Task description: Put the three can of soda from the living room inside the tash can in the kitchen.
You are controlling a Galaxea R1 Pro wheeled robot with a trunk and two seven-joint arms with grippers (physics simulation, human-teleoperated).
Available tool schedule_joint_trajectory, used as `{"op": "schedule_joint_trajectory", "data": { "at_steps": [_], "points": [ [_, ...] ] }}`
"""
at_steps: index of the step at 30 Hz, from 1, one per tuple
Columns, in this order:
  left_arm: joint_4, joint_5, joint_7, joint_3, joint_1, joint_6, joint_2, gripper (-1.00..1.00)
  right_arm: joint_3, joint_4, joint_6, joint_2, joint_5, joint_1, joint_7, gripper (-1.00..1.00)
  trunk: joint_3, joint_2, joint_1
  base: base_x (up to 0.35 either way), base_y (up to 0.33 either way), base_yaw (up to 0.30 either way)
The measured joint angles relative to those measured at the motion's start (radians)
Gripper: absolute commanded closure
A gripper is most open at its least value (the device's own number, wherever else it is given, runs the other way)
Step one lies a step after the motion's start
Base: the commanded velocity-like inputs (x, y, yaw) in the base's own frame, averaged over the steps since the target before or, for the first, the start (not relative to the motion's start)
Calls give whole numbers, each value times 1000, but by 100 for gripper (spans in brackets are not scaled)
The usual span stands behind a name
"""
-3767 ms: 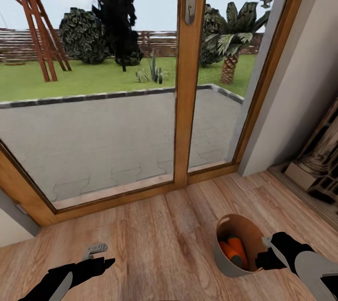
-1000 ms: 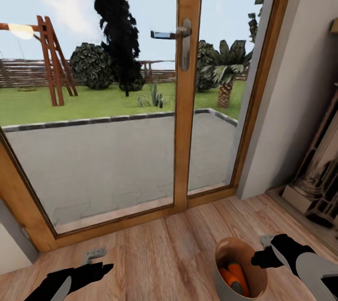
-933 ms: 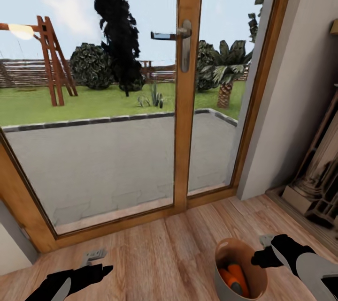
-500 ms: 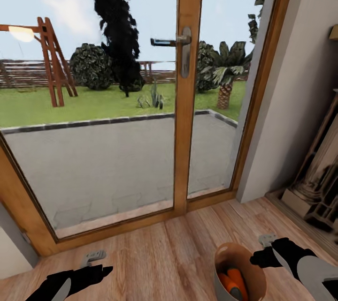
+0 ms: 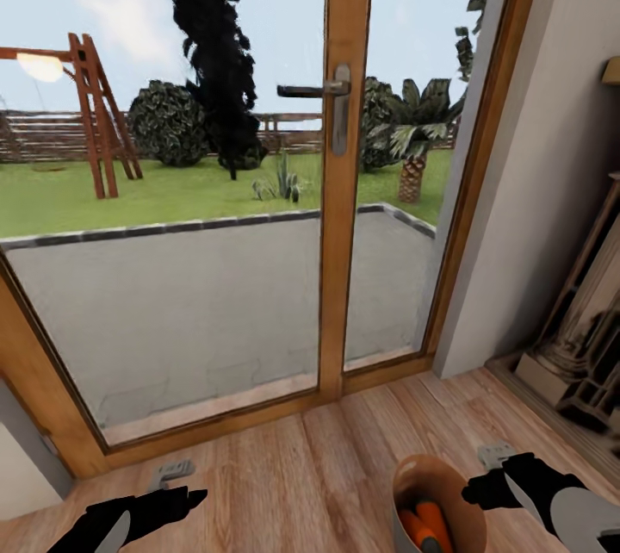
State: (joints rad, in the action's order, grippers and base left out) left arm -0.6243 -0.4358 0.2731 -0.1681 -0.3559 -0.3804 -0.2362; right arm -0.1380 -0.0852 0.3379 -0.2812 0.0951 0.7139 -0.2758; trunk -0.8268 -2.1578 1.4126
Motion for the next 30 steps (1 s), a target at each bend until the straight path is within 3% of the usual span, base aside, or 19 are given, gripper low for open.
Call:
{"op": "schedule_joint_trajectory", "data": {
  "at_steps": [15, 22, 30],
  "points": [
    [0, 0, 0, -2, 0, 1, 0, -100, 0, 0, -8, 1, -2, -8, 0, -100, 47, 105, -57, 0, 0, 0],
    [0, 0, 0, -2, 0, 1, 0, -100, 1, 5, -89, 0, -6, -21, -1, -100, 69, 154, -84, 0, 0, 0],
    [0, 0, -2, -2, 0, 5, 0, -100, 1, 5, -115, -2, -7, -34, -1, -100, 94, 210, -115, 0, 0, 0]
  ]
}}
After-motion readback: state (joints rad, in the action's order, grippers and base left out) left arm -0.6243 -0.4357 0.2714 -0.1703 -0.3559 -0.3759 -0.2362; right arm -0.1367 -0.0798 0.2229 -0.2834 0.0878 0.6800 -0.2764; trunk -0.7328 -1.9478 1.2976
